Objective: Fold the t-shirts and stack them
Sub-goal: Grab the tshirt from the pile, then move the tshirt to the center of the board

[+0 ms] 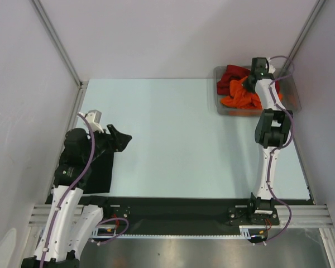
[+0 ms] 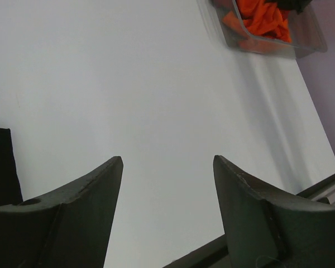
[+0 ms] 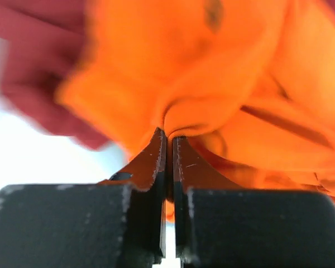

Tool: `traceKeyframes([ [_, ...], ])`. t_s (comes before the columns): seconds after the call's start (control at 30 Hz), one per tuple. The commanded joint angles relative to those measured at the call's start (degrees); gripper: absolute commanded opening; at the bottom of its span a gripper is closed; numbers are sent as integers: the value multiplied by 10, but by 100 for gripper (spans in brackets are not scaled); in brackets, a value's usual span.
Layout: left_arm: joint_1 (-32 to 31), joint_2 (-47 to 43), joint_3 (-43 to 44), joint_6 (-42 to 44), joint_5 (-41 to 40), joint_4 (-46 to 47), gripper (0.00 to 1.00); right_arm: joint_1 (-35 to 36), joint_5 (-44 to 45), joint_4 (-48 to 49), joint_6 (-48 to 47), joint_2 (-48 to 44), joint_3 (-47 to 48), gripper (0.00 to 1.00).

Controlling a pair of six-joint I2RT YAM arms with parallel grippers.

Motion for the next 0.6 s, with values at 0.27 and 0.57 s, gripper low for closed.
traceKeyframes([
  [0.27,-2,-9,99,-92,34,-120,76,13,-19,117,-21,-252,127,0],
  [0.57,-2,-54,124,-134,78,-171,86,112,-75,145,-12,-453,101,0],
])
